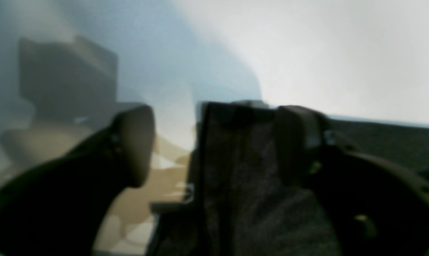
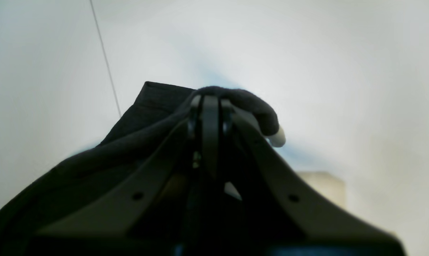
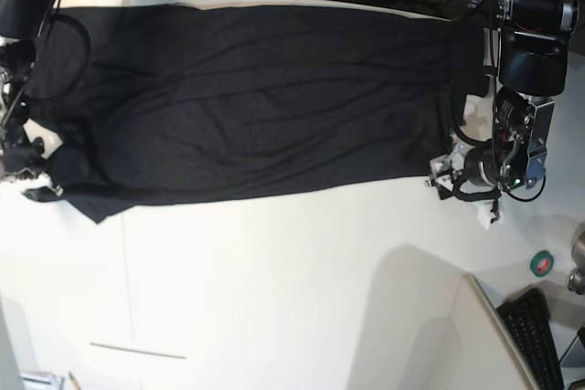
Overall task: Layout the t-shirt on the table in an organized manner, then fold the t-shirt properly
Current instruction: 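Fold the shirt lengthwise with both grippers toward the collar edge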
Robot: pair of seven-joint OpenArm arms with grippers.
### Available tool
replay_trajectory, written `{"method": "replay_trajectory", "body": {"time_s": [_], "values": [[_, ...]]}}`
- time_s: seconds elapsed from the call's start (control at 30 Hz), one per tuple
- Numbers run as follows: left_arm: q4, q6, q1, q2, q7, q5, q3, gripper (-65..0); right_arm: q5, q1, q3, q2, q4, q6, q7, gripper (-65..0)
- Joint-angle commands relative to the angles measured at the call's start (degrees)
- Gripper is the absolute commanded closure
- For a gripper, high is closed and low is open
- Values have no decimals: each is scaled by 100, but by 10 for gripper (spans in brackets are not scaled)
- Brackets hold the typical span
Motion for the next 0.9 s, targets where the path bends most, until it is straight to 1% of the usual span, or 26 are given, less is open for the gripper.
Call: {"method": "replay_trajectory", "body": {"time_s": [0.0, 0.03, 0.1, 0.2, 0.23, 0.37, 0.43, 0.53, 0.6, 0.87], "values": [[15, -7, -34, -43, 122, -72, 3, -346, 48, 97, 30, 115, 101, 36, 155, 0], [6, -7, -17, -43, 122, -72, 3, -281, 48, 97, 30, 115, 101, 36, 155, 0], [6, -7, -8, -43, 122, -72, 12, -186, 48, 97, 30, 115, 101, 36, 155, 0], [-3, -7, 62, -34, 113, -72, 12, -66, 48, 97, 30, 115, 101, 36, 155, 0], [-3, -7, 71, -34, 113, -72, 12, -2, 48, 97, 30, 106, 101, 36, 155, 0], [6, -7, 80, 72, 104, -72, -41, 0, 48, 115, 30, 106, 84, 36, 155, 0], [103, -7, -25, 72, 104, -72, -41, 0, 48, 229, -163, 123, -31, 36, 155, 0], [243, -7, -316, 72, 113, -72, -32, 0, 48, 422, -436, 308, -294, 36, 164, 0], [314, -7, -518, 72, 113, -81, -49, 0, 48, 581, -577, 361, -479, 36, 182, 0], [340, -7, -1195, 89, 140, -72, 3, 0, 48, 1363, -955, 809, -1270, 45, 199, 0]]}}
